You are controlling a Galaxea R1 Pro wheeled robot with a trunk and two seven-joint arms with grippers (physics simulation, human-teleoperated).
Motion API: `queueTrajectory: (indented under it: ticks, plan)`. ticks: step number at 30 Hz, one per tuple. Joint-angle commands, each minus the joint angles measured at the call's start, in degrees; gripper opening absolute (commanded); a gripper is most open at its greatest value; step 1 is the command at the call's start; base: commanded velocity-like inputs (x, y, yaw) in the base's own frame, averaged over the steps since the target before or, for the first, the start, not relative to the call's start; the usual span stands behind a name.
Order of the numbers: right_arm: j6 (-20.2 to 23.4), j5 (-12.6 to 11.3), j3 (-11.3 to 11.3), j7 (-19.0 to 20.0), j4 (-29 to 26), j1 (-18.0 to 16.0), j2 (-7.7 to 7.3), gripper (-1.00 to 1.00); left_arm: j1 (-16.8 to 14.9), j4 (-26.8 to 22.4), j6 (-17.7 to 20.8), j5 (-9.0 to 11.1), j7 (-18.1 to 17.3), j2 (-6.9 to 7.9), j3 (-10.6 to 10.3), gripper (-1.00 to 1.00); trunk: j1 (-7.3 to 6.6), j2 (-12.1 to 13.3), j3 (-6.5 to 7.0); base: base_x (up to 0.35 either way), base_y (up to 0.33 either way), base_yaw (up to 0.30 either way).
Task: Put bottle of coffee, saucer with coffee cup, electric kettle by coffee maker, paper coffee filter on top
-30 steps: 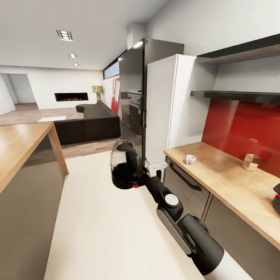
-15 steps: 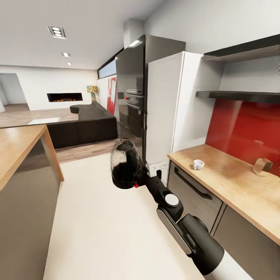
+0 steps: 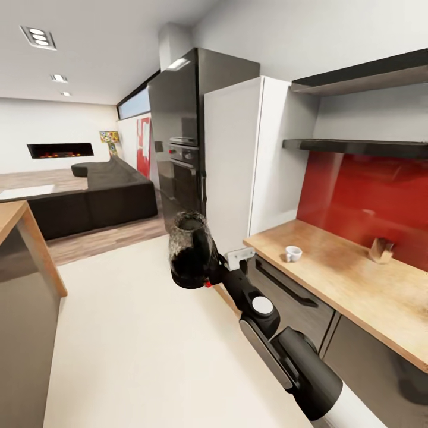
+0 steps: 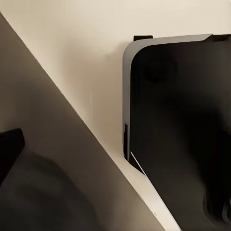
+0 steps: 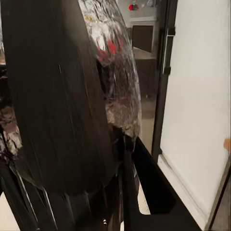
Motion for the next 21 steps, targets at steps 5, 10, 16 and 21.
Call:
queueTrajectory:
  ticks: [5,10,16,21]
  plan:
    - [0.17,-0.30,0.12,-0.52,-0.08,-0.11,0.03,-1.00,-0.05,0.03,-0.19,0.34,0.03,0.01,-0.40,1.00,0.05,-0.14,-0.13,0.046,0.035,-0.272]
    - [0.17,-0.30,0.12,-0.52,-0.08,-0.11,0.01,-1.00,-0.02,0.03,-0.32,0.34,0.03,0.01,-0.35,1.00,0.05,-0.14,-0.13,0.002,0.002,-0.271]
    - [0.15,-0.30,0.12,-0.52,-0.08,-0.10,-0.02,-1.00,-0.02,0.03,-0.87,0.34,0.03,0.01,-0.33,1.00,0.05,-0.14,-0.13,0.069,0.000,-0.271]
    - [0.16,-0.30,0.12,-0.52,-0.08,-0.10,-0.02,-1.00,0.00,0.03,-0.87,0.34,0.03,0.01,-0.33,1.00,0.05,-0.14,-0.13,0.309,0.000,-0.271]
